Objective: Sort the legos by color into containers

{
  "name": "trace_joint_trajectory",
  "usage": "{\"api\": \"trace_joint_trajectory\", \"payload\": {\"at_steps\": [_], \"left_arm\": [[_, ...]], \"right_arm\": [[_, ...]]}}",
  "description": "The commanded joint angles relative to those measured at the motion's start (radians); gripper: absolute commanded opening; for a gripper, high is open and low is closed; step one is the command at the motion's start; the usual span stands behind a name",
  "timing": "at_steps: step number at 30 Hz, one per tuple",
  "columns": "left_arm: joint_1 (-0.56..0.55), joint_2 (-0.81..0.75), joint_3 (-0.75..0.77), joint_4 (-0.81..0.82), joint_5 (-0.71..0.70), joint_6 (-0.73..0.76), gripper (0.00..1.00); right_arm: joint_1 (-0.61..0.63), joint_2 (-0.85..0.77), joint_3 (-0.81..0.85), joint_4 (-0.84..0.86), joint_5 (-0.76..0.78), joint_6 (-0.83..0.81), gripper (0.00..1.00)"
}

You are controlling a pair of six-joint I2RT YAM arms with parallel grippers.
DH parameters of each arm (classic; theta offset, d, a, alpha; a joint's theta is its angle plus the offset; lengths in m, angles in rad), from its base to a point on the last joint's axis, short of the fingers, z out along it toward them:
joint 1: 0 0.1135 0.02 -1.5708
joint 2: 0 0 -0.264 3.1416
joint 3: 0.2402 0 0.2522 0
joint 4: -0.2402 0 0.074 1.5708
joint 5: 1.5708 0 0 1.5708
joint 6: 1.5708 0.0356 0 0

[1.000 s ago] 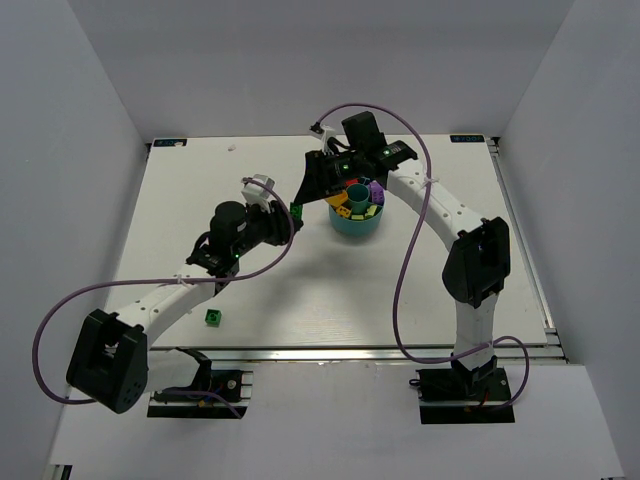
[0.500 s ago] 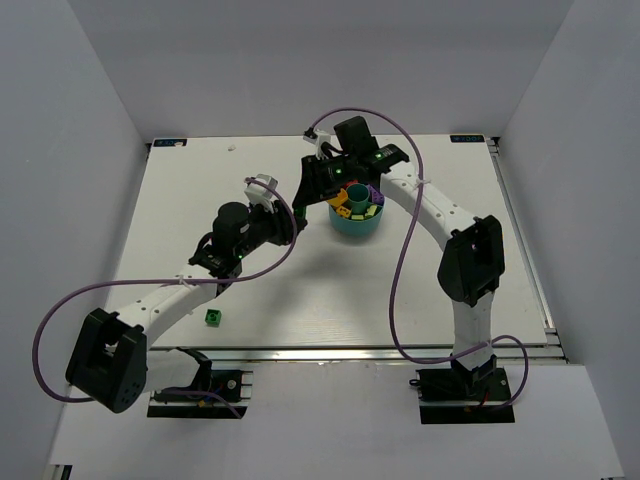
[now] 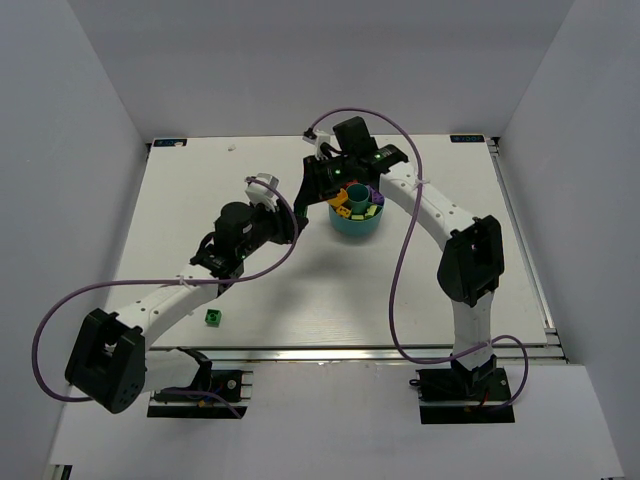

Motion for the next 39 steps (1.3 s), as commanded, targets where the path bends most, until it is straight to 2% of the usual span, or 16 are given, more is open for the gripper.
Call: {"api": "trace_joint_trajectory", "payload": {"at_steps": [1, 4, 10, 12, 18, 20, 29, 39], "left_arm": [[0.0, -0.046, 0.032, 0.003, -0.056, -0.018, 0.55], [0.0, -0.08, 0.013, -0.011, -0.09, -0.018, 0.66], [0.0, -0.152, -0.03, -0.084, -0.142, -0.055, 0.72], [0.0, -0.174, -0.044, -0.115, -0.227, -0.096, 0.76], [0.003, -0.243, -0.048, -0.328, -0.398, -0.257, 0.78], [0.005, -0.27, -0.053, -0.379, -0.408, -0.296, 0.78], [0.034, -0.396, -0.079, -0.538, -0.513, -0.418, 0.81], [0.068, -0.444, -0.059, -0.687, -0.503, -0.555, 0.81]], "right_arm": [[-0.003, -0.028, 0.015, 0.015, -0.03, -0.036, 0.0], [-0.024, -0.034, 0.039, 0.018, -0.012, -0.081, 0.0], [-0.101, -0.051, 0.063, 0.001, 0.065, -0.209, 0.0], [-0.134, -0.076, 0.052, 0.011, 0.104, -0.252, 0.0], [-0.199, -0.169, -0.086, 0.092, 0.273, -0.444, 0.0], [-0.211, -0.186, -0.137, 0.109, 0.299, -0.481, 0.0], [-0.24, -0.153, -0.165, 0.187, 0.339, -0.484, 0.0], [-0.242, -0.073, -0.122, 0.196, 0.327, -0.458, 0.0]]}}
